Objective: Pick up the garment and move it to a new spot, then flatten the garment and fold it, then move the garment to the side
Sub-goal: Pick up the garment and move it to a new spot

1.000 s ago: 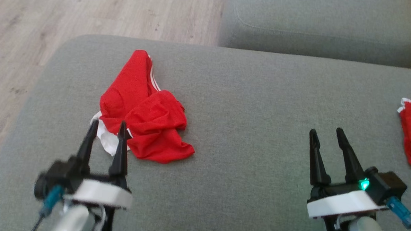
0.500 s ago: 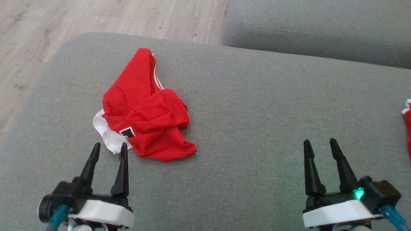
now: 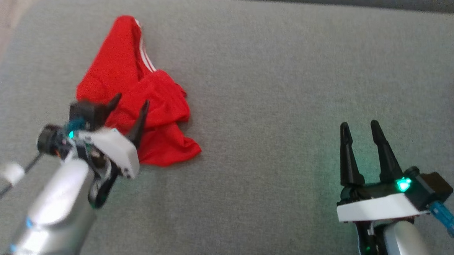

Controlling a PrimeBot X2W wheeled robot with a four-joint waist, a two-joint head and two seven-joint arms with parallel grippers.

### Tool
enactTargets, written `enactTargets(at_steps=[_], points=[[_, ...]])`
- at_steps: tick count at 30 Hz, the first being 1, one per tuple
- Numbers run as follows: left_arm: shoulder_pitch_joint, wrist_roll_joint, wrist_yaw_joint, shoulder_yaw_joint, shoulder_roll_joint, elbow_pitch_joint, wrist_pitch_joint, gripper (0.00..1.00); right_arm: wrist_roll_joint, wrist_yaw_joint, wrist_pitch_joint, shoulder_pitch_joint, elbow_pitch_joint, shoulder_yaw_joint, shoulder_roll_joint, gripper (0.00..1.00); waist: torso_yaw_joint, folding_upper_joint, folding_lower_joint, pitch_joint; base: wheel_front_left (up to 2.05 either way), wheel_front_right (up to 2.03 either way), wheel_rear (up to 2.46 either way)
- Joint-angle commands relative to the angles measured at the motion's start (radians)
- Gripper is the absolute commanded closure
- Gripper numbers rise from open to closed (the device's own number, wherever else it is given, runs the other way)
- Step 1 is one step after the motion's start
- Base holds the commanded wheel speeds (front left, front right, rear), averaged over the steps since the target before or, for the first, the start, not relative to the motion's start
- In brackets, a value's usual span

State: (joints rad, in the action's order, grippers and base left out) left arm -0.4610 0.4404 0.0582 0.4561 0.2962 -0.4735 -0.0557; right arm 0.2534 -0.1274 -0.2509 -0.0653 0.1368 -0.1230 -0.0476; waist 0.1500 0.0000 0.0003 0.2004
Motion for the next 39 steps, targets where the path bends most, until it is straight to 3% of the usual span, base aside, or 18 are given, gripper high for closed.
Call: enactTargets(at_steps=[1,10,18,20,28,33,39], points=[[-0.073,0.013,0.011,-0.032,0.038,-0.002,-0.034,0.00,-0.006,-0.003,-0.011,-0.036,-0.037,-0.023,-0.003,0.00,-0.034,0.0000,-0.0003,0.056,0.00,0.00,0.00],[-0.265,0.058,0.062,0.014,0.058,-0.184,-0.191,0.00,0.001,-0.003,-0.011,-0.091,-0.035,-0.046,-0.003,0.00,-0.087,0.0000,-0.0003,0.135,0.00,0.00,0.00],[-0.298,0.098,0.070,0.056,0.059,-0.270,-0.224,0.00,0.006,-0.003,-0.011,-0.100,-0.030,-0.050,-0.003,0.00,-0.106,0.0000,-0.0003,0.148,0.00,0.00,0.00],[-0.302,0.108,0.071,0.068,0.063,-0.270,-0.207,1.00,0.006,-0.003,-0.011,-0.101,-0.027,-0.049,-0.003,0.00,-0.107,0.0000,-0.0003,0.145,0.00,0.00,0.00],[-0.320,0.113,0.072,0.101,0.078,-0.214,0.002,1.00,0.004,-0.003,-0.011,-0.091,-0.010,-0.056,-0.003,0.00,-0.106,0.0000,-0.0003,0.093,0.00,0.00,0.00],[-0.327,0.102,0.072,0.156,0.099,-0.108,0.157,1.00,0.011,-0.003,-0.011,-0.079,-0.002,-0.066,-0.003,0.00,-0.119,0.0000,-0.0003,0.045,0.00,0.00,0.00],[-0.339,0.113,0.072,0.166,0.138,-0.007,0.235,1.00,0.023,-0.003,-0.011,-0.070,-0.002,-0.070,-0.003,0.00,-0.149,0.0000,-0.0003,0.015,0.00,0.00,0.00]])
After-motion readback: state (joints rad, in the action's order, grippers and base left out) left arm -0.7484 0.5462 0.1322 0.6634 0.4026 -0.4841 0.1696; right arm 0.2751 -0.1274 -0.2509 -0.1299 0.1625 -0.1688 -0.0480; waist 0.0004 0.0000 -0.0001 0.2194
